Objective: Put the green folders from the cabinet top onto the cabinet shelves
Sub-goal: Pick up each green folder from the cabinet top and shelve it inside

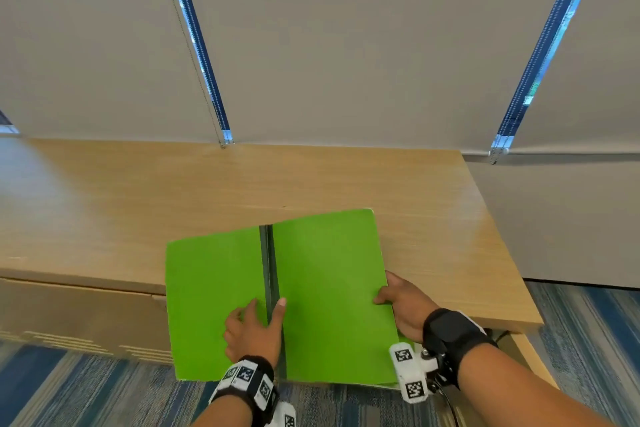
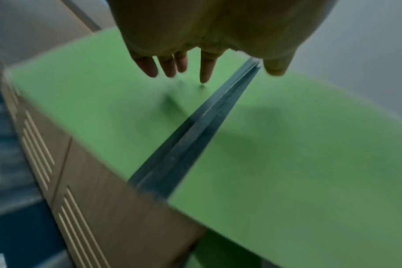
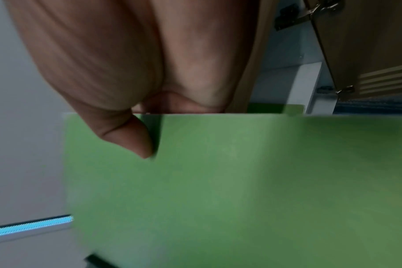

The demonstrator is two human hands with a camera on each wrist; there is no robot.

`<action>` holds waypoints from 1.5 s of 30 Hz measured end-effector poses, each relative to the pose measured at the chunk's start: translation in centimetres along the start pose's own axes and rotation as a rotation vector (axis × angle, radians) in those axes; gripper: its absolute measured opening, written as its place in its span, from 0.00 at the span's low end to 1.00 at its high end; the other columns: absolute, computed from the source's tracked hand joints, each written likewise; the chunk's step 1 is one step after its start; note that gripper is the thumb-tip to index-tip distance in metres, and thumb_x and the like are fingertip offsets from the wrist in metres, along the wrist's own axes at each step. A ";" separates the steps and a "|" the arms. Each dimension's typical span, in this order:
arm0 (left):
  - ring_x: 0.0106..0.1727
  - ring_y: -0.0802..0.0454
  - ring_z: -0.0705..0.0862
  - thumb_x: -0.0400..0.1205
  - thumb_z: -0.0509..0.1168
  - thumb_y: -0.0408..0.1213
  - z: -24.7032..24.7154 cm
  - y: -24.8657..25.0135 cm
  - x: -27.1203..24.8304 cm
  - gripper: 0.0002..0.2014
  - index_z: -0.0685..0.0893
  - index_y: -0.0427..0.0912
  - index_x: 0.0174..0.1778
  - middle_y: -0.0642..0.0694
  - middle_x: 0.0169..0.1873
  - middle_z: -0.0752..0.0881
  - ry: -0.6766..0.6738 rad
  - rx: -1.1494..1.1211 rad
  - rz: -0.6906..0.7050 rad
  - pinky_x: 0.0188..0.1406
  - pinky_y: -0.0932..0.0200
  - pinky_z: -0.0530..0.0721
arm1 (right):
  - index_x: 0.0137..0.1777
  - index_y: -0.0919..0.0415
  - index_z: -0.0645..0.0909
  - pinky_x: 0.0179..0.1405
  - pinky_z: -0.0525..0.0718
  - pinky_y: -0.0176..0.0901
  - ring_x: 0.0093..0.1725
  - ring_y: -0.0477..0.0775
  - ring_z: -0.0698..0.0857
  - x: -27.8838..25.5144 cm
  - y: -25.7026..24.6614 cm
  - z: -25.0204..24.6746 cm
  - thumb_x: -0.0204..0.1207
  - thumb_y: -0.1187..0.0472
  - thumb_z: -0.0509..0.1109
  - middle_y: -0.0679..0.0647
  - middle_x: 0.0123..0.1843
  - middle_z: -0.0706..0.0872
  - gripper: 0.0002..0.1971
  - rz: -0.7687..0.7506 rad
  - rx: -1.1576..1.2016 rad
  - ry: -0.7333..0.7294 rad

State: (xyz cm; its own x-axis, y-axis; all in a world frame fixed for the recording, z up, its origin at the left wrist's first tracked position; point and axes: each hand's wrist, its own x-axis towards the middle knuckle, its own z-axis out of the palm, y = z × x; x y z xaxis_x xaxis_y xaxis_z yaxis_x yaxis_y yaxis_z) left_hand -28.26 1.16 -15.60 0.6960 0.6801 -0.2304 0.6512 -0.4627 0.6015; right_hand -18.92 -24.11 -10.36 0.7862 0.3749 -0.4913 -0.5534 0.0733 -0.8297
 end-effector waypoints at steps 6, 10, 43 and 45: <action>0.84 0.41 0.55 0.55 0.49 0.87 -3.1 -2.2 0.1 0.67 0.47 0.47 0.85 0.43 0.85 0.50 0.036 -0.297 -0.045 0.81 0.33 0.54 | 0.65 0.62 0.81 0.57 0.81 0.69 0.56 0.71 0.83 0.1 1.0 3.0 0.71 0.80 0.51 0.72 0.62 0.85 0.28 0.058 0.052 -0.165; 0.75 0.39 0.73 0.56 0.65 0.81 -6.4 -2.5 -1.6 0.61 0.58 0.51 0.82 0.40 0.79 0.69 -0.033 -0.688 -0.030 0.75 0.40 0.69 | 0.62 0.61 0.83 0.43 0.85 0.54 0.43 0.63 0.85 0.7 2.1 5.7 0.70 0.80 0.51 0.68 0.52 0.88 0.28 0.090 -0.024 -0.162; 0.44 0.40 0.83 0.82 0.57 0.30 9.7 -19.3 -2.5 0.14 0.77 0.32 0.63 0.32 0.54 0.84 -0.242 -0.321 -0.409 0.42 0.52 0.80 | 0.57 0.58 0.79 0.43 0.83 0.45 0.48 0.59 0.86 5.6 30.6 -1.8 0.74 0.78 0.63 0.59 0.51 0.87 0.17 0.343 -0.584 0.100; 0.36 0.48 0.80 0.82 0.57 0.28 13.0 -19.6 -2.4 0.11 0.80 0.36 0.58 0.34 0.50 0.85 -0.312 -0.299 -0.395 0.31 0.59 0.77 | 0.56 0.60 0.79 0.44 0.85 0.46 0.49 0.59 0.85 5.5 33.4 -5.1 0.74 0.78 0.63 0.61 0.53 0.87 0.16 0.405 -0.552 0.114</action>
State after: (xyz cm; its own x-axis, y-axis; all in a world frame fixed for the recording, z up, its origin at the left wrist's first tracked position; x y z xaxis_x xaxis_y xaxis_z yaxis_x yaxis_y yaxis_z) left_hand -38.80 1.21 -36.77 0.5031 0.5481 -0.6682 0.7976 0.0032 0.6032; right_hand -31.69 -24.29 -42.06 0.5877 0.1715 -0.7907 -0.6126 -0.5440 -0.5733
